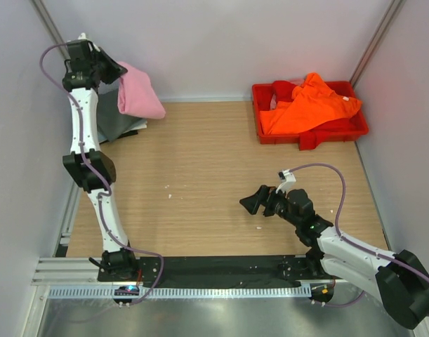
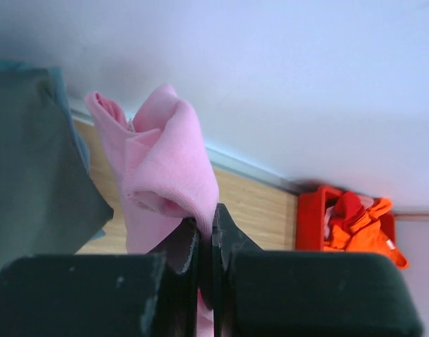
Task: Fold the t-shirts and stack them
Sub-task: Neatly place the folded tshirt to the corner
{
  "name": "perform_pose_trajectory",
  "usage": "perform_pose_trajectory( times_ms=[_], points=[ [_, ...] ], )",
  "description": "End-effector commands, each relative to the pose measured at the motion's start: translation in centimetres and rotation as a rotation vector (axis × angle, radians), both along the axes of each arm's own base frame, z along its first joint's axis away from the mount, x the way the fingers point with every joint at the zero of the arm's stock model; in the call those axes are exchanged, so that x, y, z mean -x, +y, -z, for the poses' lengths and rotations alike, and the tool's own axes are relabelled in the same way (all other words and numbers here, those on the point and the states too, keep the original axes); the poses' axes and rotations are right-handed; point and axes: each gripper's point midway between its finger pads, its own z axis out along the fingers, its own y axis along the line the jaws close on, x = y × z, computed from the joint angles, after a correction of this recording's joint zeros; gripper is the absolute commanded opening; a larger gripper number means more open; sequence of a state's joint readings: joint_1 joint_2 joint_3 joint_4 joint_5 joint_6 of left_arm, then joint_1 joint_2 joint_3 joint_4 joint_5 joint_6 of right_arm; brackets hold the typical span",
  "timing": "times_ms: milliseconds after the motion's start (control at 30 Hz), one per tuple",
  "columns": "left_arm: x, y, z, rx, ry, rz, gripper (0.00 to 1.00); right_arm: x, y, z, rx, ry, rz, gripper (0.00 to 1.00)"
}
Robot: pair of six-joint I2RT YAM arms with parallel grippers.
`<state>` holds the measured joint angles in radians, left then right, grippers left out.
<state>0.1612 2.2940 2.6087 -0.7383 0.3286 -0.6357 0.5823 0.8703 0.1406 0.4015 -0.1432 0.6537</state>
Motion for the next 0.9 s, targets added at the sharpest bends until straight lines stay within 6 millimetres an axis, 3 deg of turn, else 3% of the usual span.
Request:
perform_pose_trajectory(
  times_ms=[0, 167, 300, 867],
  points=[
    [0.5, 1.3, -7.7, 0.034, -0.208, -0.006, 0.00, -0.8, 0.1, -1.6, -0.039, -0.066, 0.021, 1.00],
    [0.7, 2.6, -9.7, 0.038, -0.263, -0.036, 0.01, -0.9, 0.1, -1.7, -0.040, -0.067, 0.021, 1.00],
    [0.7, 4.2, -10.1, 0.054, -0.276, -0.071, 0.01, -0.8, 0.1, -1.6, -0.040, -0.065, 0.020, 1.00],
    [1.5, 7.9, -6.5, 0.024, -0.178, -0.117, 0.04, -0.9, 0.1, -1.6, -0.039, -0.061, 0.024, 1.00]
  ],
)
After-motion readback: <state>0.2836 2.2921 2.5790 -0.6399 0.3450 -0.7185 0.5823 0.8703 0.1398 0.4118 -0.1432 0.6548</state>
